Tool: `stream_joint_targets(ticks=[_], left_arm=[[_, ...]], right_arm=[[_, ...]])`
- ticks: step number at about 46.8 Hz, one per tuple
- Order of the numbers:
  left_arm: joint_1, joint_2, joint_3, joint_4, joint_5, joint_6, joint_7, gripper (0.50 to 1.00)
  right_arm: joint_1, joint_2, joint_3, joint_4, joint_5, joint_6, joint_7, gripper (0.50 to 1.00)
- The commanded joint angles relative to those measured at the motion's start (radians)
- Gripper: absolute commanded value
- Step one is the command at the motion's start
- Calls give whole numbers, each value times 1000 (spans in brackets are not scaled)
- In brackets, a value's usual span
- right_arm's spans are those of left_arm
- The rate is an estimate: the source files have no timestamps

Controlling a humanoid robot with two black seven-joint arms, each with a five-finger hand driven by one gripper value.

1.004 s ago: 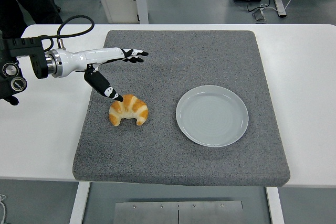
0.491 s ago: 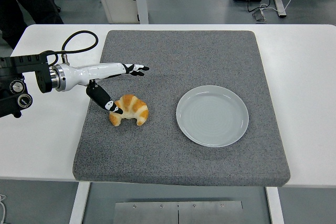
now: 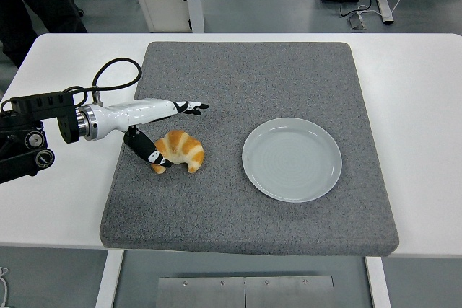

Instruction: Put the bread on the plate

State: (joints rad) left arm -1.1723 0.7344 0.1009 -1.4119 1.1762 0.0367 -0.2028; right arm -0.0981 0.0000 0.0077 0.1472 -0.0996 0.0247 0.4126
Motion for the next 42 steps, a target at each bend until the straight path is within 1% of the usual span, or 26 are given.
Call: stream_joint_targets(ticks=[1, 5, 15, 20, 32, 35, 38, 42], left_arm=[[-1, -1, 23, 2, 6, 25, 0, 949], [-1, -3, 39, 5, 6, 43, 0, 949], [0, -12, 46, 22, 13, 48, 0, 945], [3, -20, 46, 37, 14, 57, 0, 936], [8, -32, 48, 41, 14, 58, 0, 915], [11, -35, 49, 42, 17, 58, 0, 895], [8, -43, 65, 48, 31, 63, 0, 865], [10, -44, 83, 48, 48, 86, 0, 806]], right_arm=[[0, 0, 0, 0, 0, 0, 0, 1000], [0, 0, 0, 0, 0, 0, 0, 1000], [0, 0, 0, 2, 0, 0, 0, 1000], [0, 0, 0, 0, 0, 0, 0, 1000], [0, 0, 0, 0, 0, 0, 0, 1000], [0, 0, 0, 0, 0, 0, 0, 1000], [0, 0, 0, 2, 0, 0, 0, 1000], [0, 0, 0, 0, 0, 0, 0, 1000]])
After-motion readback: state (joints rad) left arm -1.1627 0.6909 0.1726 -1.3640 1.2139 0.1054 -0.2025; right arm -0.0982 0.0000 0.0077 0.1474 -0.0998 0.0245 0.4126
